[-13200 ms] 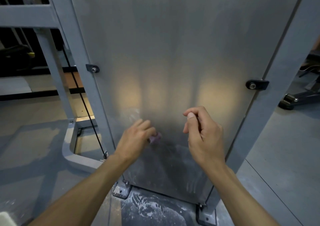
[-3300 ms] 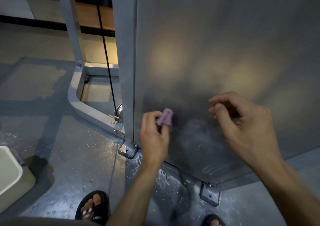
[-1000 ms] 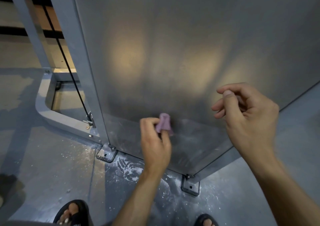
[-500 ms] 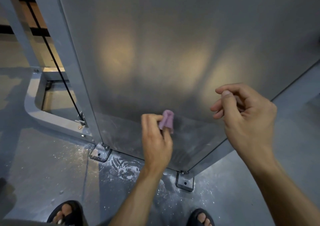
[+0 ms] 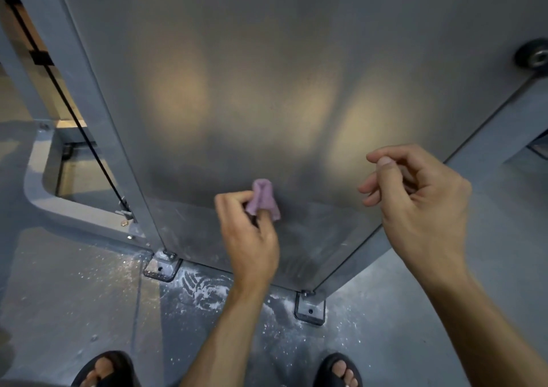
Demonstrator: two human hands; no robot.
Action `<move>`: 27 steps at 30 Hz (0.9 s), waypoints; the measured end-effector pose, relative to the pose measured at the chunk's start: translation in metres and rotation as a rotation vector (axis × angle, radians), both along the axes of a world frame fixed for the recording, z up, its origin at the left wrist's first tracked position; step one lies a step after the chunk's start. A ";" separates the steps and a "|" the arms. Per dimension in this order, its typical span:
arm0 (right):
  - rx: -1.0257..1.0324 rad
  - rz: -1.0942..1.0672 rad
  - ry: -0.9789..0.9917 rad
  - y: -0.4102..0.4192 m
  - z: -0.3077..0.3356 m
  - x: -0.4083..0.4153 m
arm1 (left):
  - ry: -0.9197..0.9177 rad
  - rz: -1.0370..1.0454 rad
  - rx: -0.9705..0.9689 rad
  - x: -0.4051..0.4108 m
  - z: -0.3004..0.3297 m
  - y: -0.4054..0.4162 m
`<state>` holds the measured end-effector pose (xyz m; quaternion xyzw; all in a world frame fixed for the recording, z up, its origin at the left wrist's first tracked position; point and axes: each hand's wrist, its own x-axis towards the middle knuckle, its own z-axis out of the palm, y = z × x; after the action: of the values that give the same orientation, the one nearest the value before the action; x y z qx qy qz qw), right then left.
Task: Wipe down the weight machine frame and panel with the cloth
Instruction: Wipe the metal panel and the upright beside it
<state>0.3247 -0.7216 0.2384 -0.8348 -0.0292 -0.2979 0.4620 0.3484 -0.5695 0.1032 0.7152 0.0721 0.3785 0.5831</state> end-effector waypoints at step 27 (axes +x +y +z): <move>0.041 -0.058 0.002 -0.024 0.003 -0.005 | 0.015 -0.170 0.158 -0.015 0.012 -0.048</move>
<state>0.3196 -0.7458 0.2418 -0.8259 0.0014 -0.3109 0.4704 0.3334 -0.6174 0.1149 0.7652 -0.0147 0.3268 0.5545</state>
